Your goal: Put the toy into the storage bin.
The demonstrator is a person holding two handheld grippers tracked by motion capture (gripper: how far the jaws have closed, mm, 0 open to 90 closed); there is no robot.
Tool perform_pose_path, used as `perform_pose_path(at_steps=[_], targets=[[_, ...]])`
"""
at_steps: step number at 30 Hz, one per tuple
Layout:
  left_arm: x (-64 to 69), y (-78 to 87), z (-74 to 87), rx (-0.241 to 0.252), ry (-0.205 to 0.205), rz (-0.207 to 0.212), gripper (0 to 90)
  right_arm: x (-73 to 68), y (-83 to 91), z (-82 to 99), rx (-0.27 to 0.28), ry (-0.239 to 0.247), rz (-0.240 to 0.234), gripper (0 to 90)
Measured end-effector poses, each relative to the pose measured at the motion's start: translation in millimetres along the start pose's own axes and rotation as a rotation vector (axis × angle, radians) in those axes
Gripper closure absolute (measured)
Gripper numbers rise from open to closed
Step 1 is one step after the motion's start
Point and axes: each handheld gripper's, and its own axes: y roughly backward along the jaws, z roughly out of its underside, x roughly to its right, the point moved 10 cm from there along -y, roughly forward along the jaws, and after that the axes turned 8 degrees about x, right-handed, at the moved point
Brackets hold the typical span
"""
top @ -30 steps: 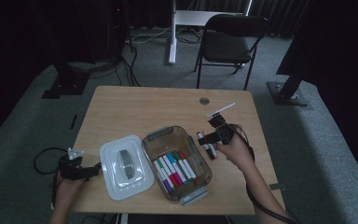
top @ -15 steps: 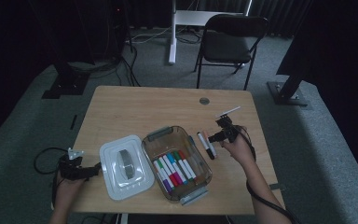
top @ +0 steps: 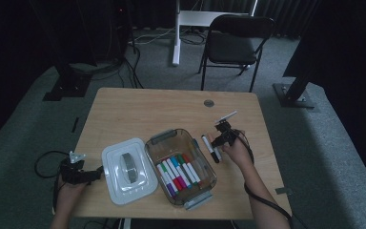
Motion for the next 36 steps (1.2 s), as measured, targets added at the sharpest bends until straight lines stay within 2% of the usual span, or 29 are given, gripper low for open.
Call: perform_pose_path(at_steps=[8,11,14,17,24,31,36], targets=[[0.0,0.0,0.0,0.0,0.0,0.0,0.5,3.8,-6.8,3.6,0.003,0.0,0.024,72.6],[0.0,0.0,0.0,0.0,0.0,0.0,0.5,4.6,-6.7,3.8,0.008,-0.009,0.029,75.7],[0.0,0.0,0.0,0.0,0.0,0.0,0.5,4.1,-5.9,4.5,0.001,-0.017,0.025,76.3],[0.0,0.0,0.0,0.0,0.0,0.0,0.5,4.2,-0.6,2.2,0.016,-0.036,0.023,76.4],[0.0,0.0,0.0,0.0,0.0,0.0,0.5,-4.1,23.4,-6.9,0.062,-0.053,0.008,76.6],[0.0,0.0,0.0,0.0,0.0,0.0,0.5,-22.5,54.7,-18.1,0.106,-0.063,-0.033,76.6],[0.0,0.0,0.0,0.0,0.0,0.0,0.5,-40.2,81.2,-26.7,0.143,-0.04,-0.058,76.6]])
